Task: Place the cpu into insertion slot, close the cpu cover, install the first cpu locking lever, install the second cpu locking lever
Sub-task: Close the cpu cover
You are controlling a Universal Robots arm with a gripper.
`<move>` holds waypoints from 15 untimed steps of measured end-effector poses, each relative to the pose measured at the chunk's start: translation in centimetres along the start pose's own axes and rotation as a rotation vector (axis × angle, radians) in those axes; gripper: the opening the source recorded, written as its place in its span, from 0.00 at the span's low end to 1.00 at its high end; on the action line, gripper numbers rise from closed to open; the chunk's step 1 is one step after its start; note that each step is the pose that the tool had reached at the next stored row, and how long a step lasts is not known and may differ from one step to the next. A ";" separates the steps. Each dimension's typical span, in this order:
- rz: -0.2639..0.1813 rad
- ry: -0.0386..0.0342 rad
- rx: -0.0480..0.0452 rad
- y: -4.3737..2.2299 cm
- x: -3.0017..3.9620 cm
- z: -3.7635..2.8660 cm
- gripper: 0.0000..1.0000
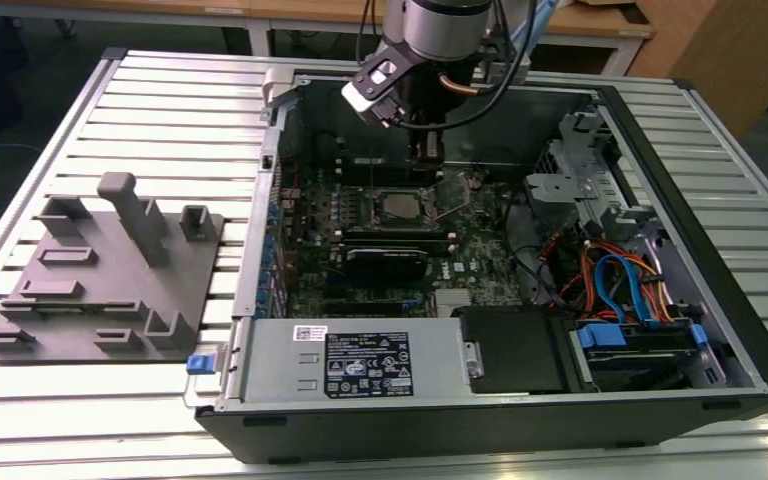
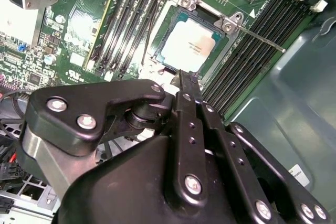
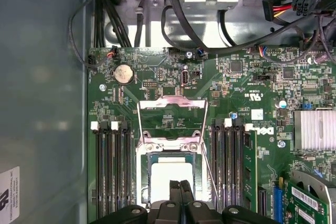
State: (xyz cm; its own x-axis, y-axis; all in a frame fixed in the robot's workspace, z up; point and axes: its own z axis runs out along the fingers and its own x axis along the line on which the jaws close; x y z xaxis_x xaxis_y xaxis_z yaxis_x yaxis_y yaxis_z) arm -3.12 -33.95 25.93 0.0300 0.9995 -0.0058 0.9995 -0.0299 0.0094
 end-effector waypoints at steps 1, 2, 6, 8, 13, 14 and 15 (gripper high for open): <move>0.000 -0.0001 0.0000 0.04 0.00 0.00 0.10; 0.000 0.0000 0.0000 0.09 0.00 0.00 0.10; 0.000 -0.0001 0.0000 0.24 0.01 0.00 0.10; 0.000 0.0000 0.0000 0.31 0.01 0.00 0.10; 0.000 0.0000 0.0000 0.52 0.02 0.01 0.10; 0.000 0.0000 0.0000 0.56 0.02 0.00 0.10; 0.000 -0.0001 0.0000 0.60 0.02 0.00 0.10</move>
State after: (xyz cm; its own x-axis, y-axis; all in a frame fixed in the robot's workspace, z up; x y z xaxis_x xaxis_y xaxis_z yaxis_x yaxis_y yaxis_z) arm -2.52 -33.95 25.93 0.0299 0.9995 -0.0059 0.9995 -0.0298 0.0094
